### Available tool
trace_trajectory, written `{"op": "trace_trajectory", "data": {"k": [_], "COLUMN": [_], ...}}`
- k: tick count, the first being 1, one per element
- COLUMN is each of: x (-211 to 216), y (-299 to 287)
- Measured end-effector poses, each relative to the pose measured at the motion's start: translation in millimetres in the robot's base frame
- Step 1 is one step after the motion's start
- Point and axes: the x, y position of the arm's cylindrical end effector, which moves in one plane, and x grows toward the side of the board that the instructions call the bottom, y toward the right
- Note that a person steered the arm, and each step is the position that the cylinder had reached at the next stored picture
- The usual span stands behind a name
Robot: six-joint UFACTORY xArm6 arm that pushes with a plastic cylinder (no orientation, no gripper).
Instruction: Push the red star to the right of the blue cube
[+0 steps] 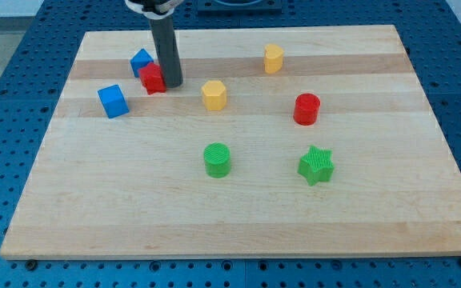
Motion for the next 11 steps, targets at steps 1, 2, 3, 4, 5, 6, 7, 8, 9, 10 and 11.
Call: {"op": "trace_trajectory", "data": {"k": [1,2,3,4,5,6,7,8,9,10,11], "x": [0.0,0.4,3.0,3.0,-14.0,-40.6,-40.6,-43.3,-43.3,-43.3,-43.6], "y": [-15.4,-16.5,36.0,56.5,56.1,51.8,50.8,35.4,13.9,7.4,2.8]}}
